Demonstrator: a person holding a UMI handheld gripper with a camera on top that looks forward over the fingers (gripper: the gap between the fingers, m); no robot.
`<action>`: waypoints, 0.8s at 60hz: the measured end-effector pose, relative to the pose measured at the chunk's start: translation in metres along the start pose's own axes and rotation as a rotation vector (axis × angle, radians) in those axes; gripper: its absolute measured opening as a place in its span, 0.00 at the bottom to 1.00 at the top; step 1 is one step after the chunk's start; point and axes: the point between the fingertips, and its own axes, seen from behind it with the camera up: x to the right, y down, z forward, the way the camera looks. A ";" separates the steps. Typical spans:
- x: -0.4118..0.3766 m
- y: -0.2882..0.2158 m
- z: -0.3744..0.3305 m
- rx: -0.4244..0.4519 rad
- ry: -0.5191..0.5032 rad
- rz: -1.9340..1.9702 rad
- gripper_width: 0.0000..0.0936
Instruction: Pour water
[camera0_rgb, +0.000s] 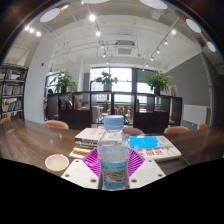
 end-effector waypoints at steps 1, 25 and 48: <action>0.002 0.005 0.000 -0.010 -0.003 0.005 0.32; 0.012 0.062 0.008 -0.032 0.017 0.019 0.38; 0.017 0.074 -0.069 -0.134 0.084 0.045 0.90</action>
